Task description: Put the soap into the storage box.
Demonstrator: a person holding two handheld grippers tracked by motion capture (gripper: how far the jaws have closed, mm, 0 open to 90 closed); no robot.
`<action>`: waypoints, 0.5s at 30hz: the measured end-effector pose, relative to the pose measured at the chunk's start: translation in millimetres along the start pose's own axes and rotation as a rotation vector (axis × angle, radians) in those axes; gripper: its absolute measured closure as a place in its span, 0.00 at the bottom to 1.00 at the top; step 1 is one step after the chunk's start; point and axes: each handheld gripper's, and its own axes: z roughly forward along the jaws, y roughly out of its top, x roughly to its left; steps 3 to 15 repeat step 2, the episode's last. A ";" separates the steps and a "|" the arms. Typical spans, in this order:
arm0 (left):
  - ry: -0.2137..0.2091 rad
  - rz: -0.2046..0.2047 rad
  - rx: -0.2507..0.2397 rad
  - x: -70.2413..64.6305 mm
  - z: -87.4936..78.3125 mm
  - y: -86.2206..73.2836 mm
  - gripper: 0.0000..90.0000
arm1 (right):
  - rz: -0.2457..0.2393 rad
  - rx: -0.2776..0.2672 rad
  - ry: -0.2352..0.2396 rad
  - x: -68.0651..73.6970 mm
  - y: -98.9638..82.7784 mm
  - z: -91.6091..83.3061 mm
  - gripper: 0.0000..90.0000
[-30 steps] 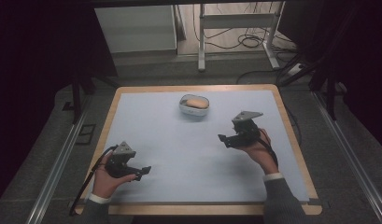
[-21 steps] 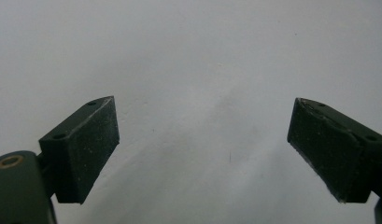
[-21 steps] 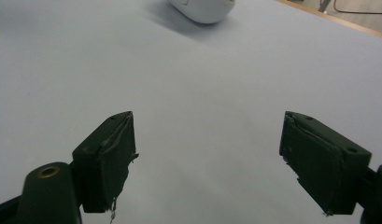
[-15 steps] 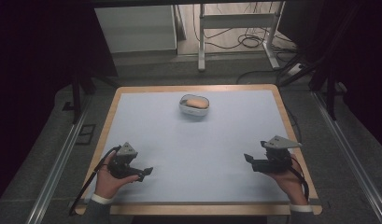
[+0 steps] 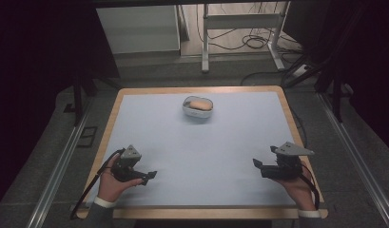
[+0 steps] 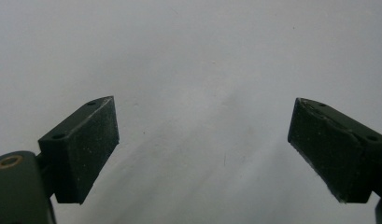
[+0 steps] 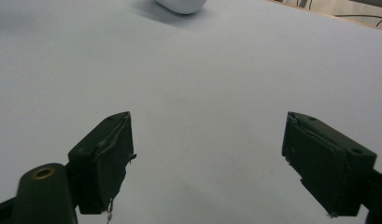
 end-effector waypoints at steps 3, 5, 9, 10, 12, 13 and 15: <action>0.003 -0.001 0.002 0.3 -0.3 0.1 0.10 | -0.001 0.005 -0.001 0.2 -0.2 3.7 0.16; 0.003 -0.001 0.002 0.3 -0.3 0.1 0.10 | -0.001 0.005 -0.001 0.2 -0.2 3.7 0.16; 0.003 -0.001 0.002 0.3 -0.3 0.1 0.10 | -0.001 0.005 -0.001 0.2 -0.2 3.7 0.16; 0.003 -0.001 0.002 0.3 -0.3 0.1 0.10 | -0.001 0.005 -0.001 0.2 -0.2 3.7 0.16; 0.003 -0.001 0.002 0.3 -0.3 0.1 0.10 | -0.001 0.005 -0.001 0.2 -0.2 3.7 0.16; 0.003 -0.001 0.002 0.3 -0.3 0.1 0.10 | -0.001 0.005 -0.001 0.2 -0.2 3.7 0.16; 0.003 -0.001 0.002 0.3 -0.3 0.1 0.10 | -0.001 0.005 -0.001 0.2 -0.2 3.7 0.16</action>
